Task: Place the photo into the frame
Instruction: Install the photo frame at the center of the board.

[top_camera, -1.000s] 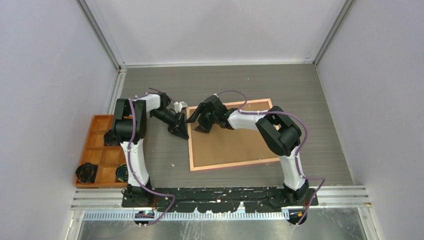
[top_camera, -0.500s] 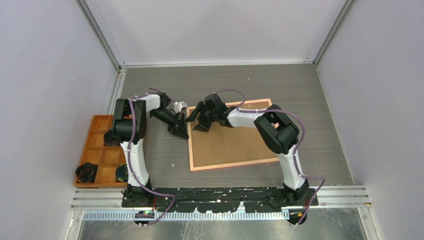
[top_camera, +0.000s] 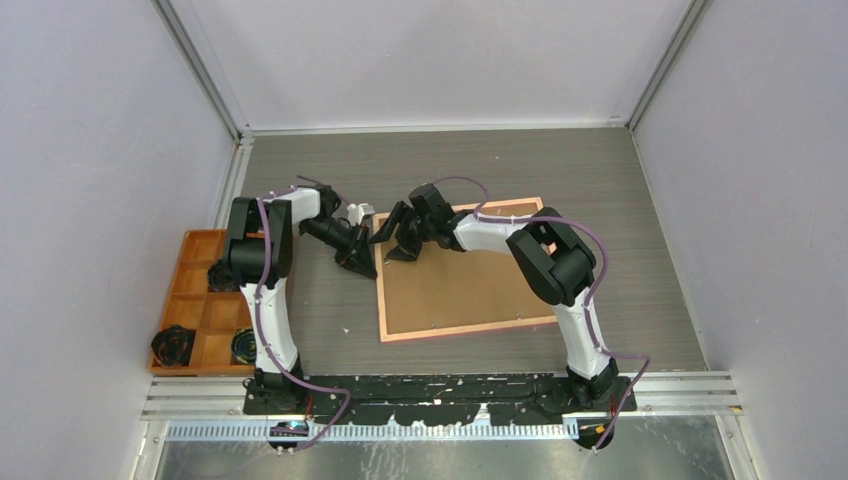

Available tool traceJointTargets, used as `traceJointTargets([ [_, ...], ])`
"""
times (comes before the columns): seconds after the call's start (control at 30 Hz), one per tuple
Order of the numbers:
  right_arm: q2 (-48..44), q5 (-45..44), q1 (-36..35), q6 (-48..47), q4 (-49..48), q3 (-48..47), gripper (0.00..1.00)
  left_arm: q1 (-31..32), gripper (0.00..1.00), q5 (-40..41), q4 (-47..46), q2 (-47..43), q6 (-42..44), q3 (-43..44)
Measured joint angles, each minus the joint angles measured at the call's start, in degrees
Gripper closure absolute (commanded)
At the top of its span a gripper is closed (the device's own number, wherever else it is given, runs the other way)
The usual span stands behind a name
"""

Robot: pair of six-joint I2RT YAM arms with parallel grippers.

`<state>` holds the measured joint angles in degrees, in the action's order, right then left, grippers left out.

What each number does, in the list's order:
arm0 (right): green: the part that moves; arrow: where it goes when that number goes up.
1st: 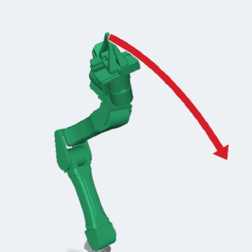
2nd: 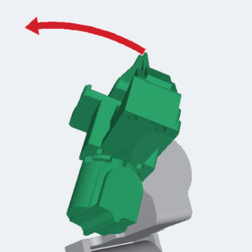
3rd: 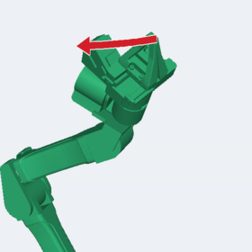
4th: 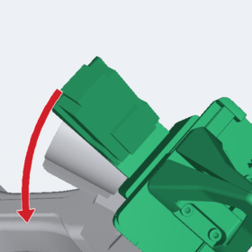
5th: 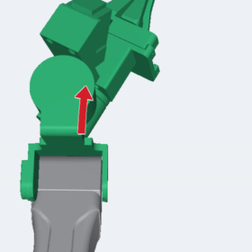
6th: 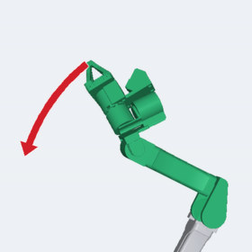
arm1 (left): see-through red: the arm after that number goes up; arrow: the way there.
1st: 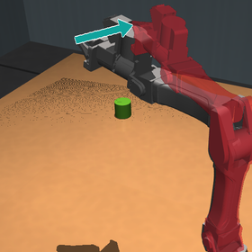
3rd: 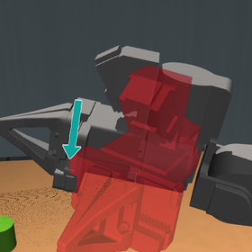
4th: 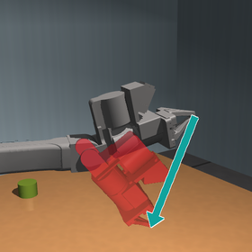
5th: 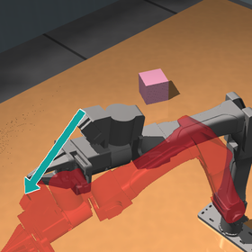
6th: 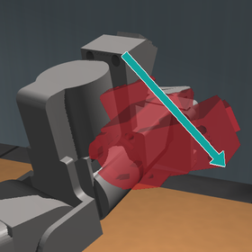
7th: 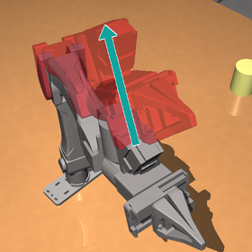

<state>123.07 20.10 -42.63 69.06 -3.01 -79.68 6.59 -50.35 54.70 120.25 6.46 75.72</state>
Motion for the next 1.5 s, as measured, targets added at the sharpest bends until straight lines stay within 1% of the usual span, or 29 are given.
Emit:
traceJointTargets([
  [0.17,0.8,0.9,0.0,-2.3,3.3,-2.5,0.34,-0.1,0.92,0.4,0.0,-0.2,0.0,0.0],
  [0.4,2.2,2.3,0.2,-7.3,10.3,-7.5,0.31,-0.6,0.91,2.5,0.0,-0.2,0.4,0.0],
  [0.63,2.2,4.4,1.1,-11.6,12.7,-8.3,0.31,0.2,0.91,2.8,-3.3,-0.2,0.2,0.0],
  [0.73,2.2,4.8,1.2,-12.4,13.4,-8.5,0.32,0.2,0.91,2.7,-3.8,-0.2,-0.1,0.0],
  [0.87,2.2,4.9,1.5,-13.2,13.3,-8.3,0.44,0.2,0.91,2.8,-4.2,-0.2,-0.3,0.0],
  [0.9,2.2,4.9,1.7,-13.3,13.0,-7.8,0.45,0.2,0.91,2.8,-4.3,-0.2,-0.3,0.0],
  [1.2,2.1,4.3,3.5,-13.5,11.2,-6.7,0.45,0.1,0.9,2.1,-3.7,-0.2,0.5,0.0],
  [1.5,2.1,3.9,2.9,-15.0,11.6,-7.0,0.46,0.1,0.89,-1.7,0.2,-1.3,5.3,-0.2],
])
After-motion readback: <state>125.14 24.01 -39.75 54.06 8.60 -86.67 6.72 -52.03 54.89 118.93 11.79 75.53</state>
